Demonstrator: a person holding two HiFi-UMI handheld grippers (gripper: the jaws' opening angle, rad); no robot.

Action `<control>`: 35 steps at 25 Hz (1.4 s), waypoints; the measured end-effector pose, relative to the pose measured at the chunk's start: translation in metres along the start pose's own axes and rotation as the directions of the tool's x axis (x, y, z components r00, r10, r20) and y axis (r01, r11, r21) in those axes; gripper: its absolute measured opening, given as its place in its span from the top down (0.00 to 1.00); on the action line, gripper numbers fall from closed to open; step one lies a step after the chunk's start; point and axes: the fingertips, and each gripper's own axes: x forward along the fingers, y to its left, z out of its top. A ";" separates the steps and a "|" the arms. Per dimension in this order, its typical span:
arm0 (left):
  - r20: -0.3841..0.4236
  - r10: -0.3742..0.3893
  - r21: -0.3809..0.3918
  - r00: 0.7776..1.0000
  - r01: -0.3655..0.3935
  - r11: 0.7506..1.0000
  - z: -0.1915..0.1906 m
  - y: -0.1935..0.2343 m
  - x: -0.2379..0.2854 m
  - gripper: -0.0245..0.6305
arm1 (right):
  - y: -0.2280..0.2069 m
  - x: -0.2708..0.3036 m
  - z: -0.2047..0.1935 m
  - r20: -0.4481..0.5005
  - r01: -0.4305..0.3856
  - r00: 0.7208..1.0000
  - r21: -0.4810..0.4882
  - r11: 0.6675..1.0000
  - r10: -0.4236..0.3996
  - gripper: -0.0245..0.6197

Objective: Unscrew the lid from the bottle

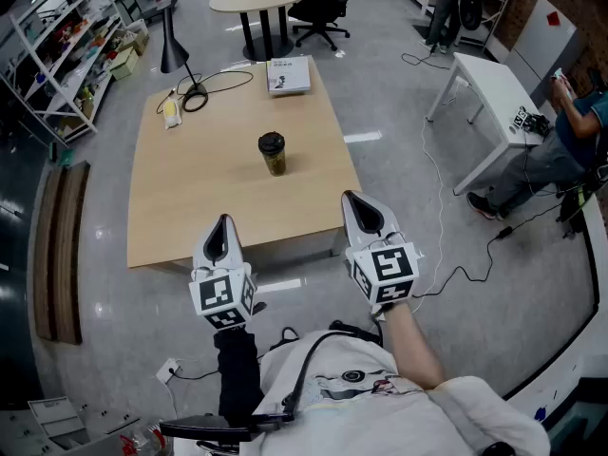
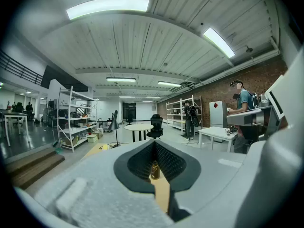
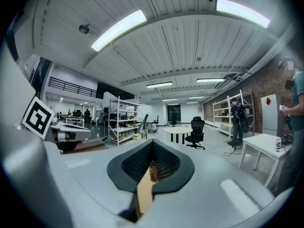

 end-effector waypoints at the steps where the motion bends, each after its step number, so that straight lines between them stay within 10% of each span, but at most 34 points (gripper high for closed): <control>1: -0.001 0.004 -0.001 1.000 -0.004 1.000 0.000 -0.001 -0.001 0.96 | 0.000 -0.002 -0.001 -0.001 -0.001 1.000 -0.001 1.000 0.001 0.96; 22: -0.051 0.040 0.043 0.998 -0.038 0.998 -0.034 -0.038 0.019 0.96 | -0.045 -0.015 -0.032 0.041 -0.122 0.992 0.056 0.991 0.119 0.95; 29: -0.133 -0.139 0.065 0.981 0.149 0.987 -0.095 -0.034 0.101 0.43 | -0.035 0.065 -0.033 0.044 -0.194 0.980 0.024 0.981 0.193 0.84; 33: -0.270 -0.217 0.065 0.938 0.243 0.968 -0.177 -0.026 0.185 0.05 | -0.045 0.120 -0.040 -0.022 -0.169 0.985 -0.002 0.986 0.169 0.84; 35: -0.338 -0.251 0.066 0.907 0.289 0.955 -0.214 -0.023 0.227 0.04 | -0.058 0.152 -0.042 -0.070 -0.134 0.988 0.004 0.991 0.134 0.84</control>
